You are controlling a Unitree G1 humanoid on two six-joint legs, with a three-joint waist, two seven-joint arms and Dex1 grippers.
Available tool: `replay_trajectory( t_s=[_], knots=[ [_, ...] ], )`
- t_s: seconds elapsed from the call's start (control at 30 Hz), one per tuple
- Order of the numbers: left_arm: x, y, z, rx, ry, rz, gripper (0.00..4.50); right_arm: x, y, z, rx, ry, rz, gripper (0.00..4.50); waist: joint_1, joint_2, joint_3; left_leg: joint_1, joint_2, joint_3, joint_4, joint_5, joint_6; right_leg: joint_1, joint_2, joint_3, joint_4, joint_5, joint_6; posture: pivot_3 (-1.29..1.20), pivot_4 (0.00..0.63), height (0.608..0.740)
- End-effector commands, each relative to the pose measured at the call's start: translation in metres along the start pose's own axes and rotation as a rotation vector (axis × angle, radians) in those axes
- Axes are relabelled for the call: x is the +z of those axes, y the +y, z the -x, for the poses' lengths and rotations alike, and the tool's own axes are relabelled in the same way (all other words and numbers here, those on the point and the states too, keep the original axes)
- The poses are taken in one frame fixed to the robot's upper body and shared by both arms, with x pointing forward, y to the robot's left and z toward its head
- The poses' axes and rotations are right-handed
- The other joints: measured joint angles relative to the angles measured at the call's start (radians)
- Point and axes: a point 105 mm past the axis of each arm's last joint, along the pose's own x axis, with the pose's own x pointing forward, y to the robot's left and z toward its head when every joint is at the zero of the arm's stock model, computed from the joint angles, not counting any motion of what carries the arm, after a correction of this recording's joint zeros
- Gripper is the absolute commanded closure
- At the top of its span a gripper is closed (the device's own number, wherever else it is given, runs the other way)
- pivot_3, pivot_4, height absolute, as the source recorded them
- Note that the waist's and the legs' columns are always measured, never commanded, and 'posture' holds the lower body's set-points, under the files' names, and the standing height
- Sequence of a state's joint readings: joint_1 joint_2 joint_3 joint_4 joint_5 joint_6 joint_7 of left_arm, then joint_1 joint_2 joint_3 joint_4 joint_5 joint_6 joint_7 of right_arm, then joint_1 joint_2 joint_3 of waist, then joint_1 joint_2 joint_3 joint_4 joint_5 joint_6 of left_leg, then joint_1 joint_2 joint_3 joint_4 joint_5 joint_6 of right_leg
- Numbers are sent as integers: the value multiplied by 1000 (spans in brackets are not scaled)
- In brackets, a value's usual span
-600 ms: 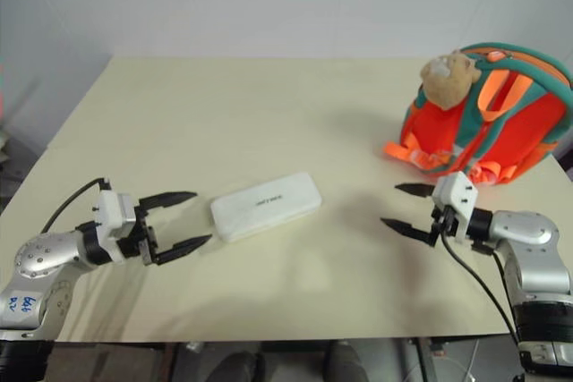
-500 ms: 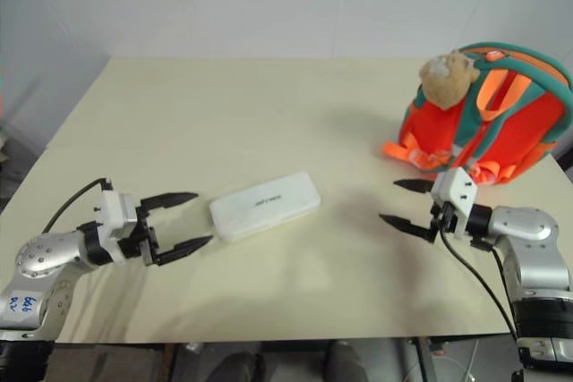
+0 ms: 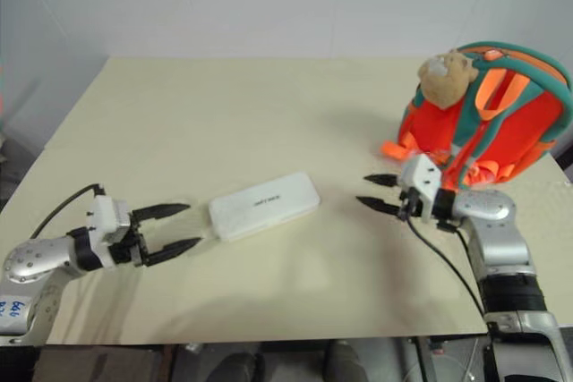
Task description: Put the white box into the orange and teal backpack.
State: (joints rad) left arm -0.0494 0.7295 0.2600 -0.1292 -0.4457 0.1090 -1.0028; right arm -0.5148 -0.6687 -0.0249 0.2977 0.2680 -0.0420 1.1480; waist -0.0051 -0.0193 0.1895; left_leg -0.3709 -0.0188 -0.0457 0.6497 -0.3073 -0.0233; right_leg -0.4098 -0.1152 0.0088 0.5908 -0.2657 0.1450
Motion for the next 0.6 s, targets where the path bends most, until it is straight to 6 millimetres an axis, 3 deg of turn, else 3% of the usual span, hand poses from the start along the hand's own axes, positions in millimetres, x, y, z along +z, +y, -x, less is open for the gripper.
replay_trajectory(
  t_s=[0.03,0.17,0.27,0.6],
  knots=[
    [0,11,9,51,38,-24,2195,5,-10,-13,-25,9,51,3072,0,0,0,0,0,0,0,0,0,0,0,0,0,0,0,0,150,740],
    [-8,14,2,67,78,-9,3460,-3,-20,-28,-46,58,57,4374,0,0,0,0,0,0,0,0,0,0,0,0,1,0,0,0,150,740],
    [-14,9,-7,55,96,32,4452,-8,-23,-39,-44,89,57,4366,0,0,0,0,0,0,-1,0,-1,-1,0,0,2,0,0,0,150,740],
    [-24,-5,-22,42,122,94,4452,-12,-12,-69,8,68,22,4366,-17,0,0,-2,0,1,-2,2,-4,-2,0,-1,1,0,0,0,150,740]
  ],
)
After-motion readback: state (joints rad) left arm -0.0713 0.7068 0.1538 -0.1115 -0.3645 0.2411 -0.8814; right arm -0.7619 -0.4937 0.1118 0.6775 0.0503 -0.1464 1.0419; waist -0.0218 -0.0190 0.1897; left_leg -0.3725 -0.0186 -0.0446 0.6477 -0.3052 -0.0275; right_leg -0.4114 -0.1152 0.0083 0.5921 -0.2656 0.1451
